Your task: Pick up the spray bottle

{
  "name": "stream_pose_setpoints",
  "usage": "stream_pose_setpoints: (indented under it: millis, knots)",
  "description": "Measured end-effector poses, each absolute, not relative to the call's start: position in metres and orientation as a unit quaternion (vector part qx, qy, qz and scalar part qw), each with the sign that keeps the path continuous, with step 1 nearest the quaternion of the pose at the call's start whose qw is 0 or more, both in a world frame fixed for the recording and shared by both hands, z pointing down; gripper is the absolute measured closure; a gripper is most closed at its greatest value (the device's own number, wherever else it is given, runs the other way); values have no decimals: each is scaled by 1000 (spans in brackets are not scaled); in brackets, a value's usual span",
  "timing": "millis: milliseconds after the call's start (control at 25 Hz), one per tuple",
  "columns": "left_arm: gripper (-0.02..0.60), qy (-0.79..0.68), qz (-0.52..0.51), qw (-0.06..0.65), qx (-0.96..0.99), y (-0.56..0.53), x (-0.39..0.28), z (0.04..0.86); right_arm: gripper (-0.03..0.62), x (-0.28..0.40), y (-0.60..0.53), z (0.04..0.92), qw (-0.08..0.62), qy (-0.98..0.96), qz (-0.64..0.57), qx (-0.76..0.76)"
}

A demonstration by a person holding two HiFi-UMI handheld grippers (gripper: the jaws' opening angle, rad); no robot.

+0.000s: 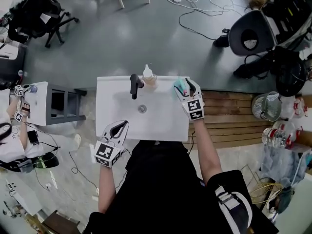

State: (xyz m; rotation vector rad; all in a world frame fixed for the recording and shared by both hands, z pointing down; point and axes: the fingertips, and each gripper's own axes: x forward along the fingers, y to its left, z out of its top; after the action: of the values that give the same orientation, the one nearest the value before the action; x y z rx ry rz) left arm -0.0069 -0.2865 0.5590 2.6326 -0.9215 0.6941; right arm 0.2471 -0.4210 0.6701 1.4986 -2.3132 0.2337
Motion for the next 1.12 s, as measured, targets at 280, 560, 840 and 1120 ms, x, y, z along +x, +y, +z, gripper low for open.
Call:
stream_pose_setpoints:
  millis: [280,560,840,1120]
  knots:
    - [558,-323,241,136,905,-286,-10,561,367,244,-421,677,197,-821,83,530]
    - [558,-324,241,135,905,-282,-11,563,445,247,-420,680,204,-818,80,532]
    - [558,-326,243,134,904,-282,-11,561,445,246,-422,680,207,-820,77,529]
    - [558,-327,243,132,903,-279,-12,562,447,247,-419,679,207,-823,79,523]
